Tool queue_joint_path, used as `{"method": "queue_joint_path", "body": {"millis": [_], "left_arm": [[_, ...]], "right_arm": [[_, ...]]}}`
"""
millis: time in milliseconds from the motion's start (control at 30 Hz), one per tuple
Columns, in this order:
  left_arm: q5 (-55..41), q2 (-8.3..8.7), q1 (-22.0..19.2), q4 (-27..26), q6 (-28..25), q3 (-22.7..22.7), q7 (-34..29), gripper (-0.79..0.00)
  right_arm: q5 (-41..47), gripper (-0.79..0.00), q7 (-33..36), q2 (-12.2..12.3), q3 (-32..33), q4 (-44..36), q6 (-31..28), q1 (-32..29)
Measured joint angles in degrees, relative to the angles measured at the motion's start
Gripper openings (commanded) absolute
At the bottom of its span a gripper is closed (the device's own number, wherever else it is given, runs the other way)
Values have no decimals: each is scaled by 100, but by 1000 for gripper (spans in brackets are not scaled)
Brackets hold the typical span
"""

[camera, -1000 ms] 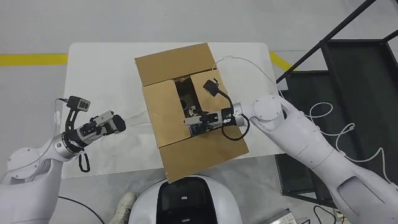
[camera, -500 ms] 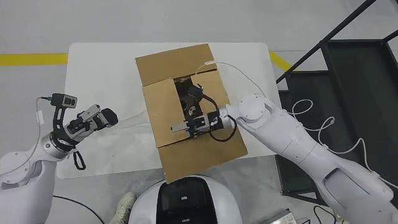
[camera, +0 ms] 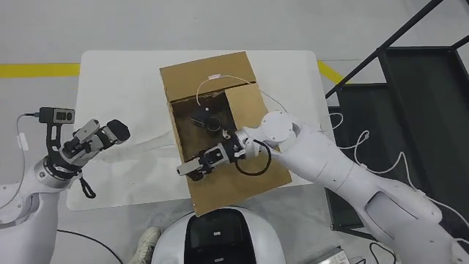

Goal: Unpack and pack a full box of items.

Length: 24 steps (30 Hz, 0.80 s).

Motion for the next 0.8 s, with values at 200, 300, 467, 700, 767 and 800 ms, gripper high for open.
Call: {"method": "queue_joint_path", "body": {"millis": [200, 300, 467, 700, 767, 800], "left_arm": [[-285, -6, 162, -137, -203, -143, -55, 0], [-440, -9, 220, -163, -287, -186, -147, 0], [82, 13, 0, 101, 179, 28, -132, 0], [978, -7, -661, 933, 647, 686, 217, 0], [1048, -17, -783, 1161, 666, 804, 278, 0], [1088, -19, -818, 1241, 665, 837, 302, 0]], "right_arm": [[-287, 0, -233, -511, -646, 425, 86, 328], [-473, 0, -322, -714, -835, 663, 132, 443], [-606, 0, -365, -912, -895, 962, 77, 504], [-641, 0, -210, -846, -566, 941, -65, 370], [-593, 0, -137, -738, -322, 854, -162, 262], [-582, 0, -107, -676, -191, 803, -207, 201]]}}
